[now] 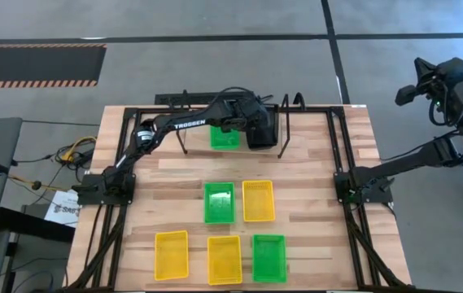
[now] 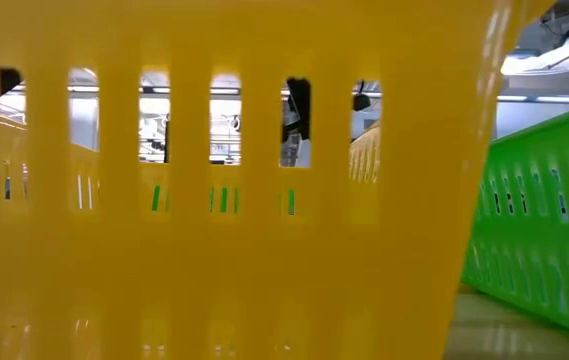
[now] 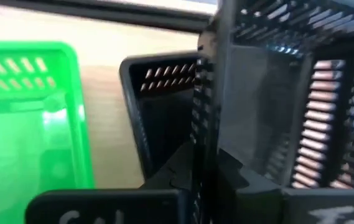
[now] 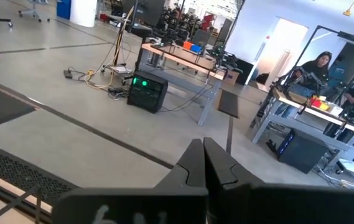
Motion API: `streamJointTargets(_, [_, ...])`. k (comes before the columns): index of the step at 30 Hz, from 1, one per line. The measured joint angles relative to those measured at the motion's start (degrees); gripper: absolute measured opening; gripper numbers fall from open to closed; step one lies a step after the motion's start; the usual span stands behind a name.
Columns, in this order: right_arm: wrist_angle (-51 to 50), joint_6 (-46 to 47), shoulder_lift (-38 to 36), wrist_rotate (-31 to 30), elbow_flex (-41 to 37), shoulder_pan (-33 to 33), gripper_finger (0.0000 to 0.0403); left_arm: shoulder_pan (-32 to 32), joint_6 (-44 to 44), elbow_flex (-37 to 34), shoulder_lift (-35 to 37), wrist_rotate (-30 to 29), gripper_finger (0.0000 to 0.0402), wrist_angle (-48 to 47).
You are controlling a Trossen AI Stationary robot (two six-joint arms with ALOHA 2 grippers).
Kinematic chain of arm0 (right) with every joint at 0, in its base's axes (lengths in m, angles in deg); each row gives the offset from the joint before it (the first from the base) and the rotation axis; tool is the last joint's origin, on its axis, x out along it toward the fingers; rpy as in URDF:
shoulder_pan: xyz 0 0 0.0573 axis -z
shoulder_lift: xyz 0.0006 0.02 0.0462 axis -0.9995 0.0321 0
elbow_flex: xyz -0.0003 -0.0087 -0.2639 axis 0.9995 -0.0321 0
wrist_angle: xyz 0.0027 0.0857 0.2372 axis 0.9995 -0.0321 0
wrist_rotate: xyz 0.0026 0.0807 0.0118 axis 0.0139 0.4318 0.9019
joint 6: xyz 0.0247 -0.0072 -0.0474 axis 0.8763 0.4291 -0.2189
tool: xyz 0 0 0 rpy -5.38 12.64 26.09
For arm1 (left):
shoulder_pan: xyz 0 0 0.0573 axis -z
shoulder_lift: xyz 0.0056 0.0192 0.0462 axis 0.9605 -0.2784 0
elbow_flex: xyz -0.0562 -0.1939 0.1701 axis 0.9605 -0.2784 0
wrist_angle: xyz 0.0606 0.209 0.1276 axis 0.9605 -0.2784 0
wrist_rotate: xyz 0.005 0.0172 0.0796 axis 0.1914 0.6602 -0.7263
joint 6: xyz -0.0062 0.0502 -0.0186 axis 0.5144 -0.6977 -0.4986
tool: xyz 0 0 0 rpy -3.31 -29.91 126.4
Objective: Stack baskets on shelf by color
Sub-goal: Stack the black basket on top of the other black stacked baskets on the shelf
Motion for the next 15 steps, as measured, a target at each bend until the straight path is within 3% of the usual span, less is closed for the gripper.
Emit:
streamJointTargets(9, [0.0,-0.7,-0.5,0.0,0.0,0.0,0.0,-0.7,0.4,0.0,0.2,2.6,0.0071,1.6])
streamJointTargets(15, [0.0,-0.5,-1.6,0.0,-0.1,0.0,0.0,-0.4,3.4,0.0,0.2,3.1,0.0076,1.6])
